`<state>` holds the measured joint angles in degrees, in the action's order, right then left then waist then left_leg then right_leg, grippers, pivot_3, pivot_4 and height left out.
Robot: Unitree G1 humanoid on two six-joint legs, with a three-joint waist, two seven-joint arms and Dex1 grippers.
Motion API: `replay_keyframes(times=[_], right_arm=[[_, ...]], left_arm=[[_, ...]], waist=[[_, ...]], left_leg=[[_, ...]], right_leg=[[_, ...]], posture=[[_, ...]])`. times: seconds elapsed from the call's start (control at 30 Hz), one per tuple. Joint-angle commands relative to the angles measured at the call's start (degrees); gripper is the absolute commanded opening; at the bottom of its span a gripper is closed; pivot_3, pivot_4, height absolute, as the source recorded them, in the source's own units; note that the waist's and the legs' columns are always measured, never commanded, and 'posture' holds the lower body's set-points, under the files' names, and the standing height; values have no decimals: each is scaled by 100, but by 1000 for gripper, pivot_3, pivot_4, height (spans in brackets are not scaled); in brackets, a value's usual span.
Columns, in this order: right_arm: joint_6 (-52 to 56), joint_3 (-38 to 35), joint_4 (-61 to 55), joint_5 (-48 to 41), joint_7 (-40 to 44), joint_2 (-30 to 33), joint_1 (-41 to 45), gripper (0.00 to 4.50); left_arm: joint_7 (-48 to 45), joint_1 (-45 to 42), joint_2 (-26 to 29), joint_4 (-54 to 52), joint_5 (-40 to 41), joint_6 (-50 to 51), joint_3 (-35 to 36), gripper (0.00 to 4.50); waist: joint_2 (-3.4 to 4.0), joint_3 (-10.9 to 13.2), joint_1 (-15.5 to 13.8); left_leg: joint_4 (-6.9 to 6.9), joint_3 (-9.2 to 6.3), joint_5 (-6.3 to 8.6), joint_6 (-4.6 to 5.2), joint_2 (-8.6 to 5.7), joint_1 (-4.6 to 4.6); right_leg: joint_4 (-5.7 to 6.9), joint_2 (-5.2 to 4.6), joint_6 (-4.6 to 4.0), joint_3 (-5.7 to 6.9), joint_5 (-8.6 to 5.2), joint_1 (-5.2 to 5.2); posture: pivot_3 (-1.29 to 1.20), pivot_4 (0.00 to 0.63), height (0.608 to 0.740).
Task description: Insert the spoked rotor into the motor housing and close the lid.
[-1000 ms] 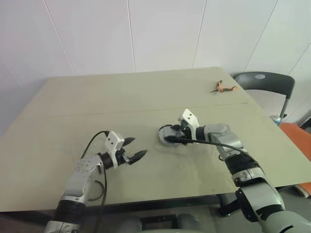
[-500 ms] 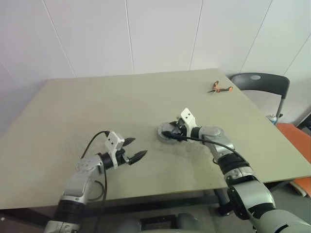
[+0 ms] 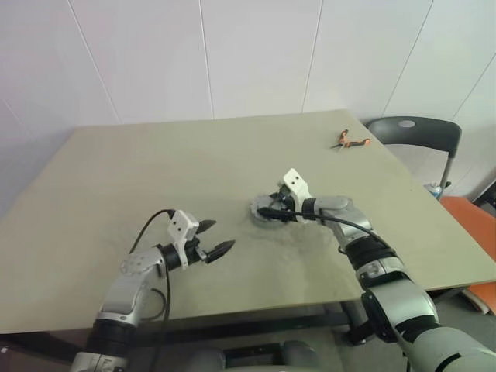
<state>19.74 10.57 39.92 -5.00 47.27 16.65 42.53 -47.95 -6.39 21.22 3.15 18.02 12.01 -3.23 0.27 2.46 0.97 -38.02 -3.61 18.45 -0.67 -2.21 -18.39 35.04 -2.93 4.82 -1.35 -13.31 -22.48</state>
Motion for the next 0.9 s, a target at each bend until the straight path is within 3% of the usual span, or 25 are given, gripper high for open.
replay_keyframes(times=[0.03,0.73,0.9], right_arm=[[266,-75,325,269,-527,101,-109,3054],[731,-355,162,-62,-574,-18,-121,3054],[567,-344,-1211,-581,259,-66,-599,3054]], left_arm=[[-12,-80,43,-166,20,-24,23,4500],[-21,-69,48,-136,9,-21,4,4500],[-39,-88,46,-50,-11,-73,4,4500]], waist=[[1,1,4],[3,17,19],[8,35,1]], left_leg=[[0,0,0,0,0,0],[1,0,1,-1,2,-6],[2,0,0,0,3,-37]], right_leg=[[0,0,0,0,0,0],[-4,-1,0,1,-1,-9],[-8,-1,3,3,-1,-31]], posture=[[0,0,740],[0,0,740],[0,0,740]])
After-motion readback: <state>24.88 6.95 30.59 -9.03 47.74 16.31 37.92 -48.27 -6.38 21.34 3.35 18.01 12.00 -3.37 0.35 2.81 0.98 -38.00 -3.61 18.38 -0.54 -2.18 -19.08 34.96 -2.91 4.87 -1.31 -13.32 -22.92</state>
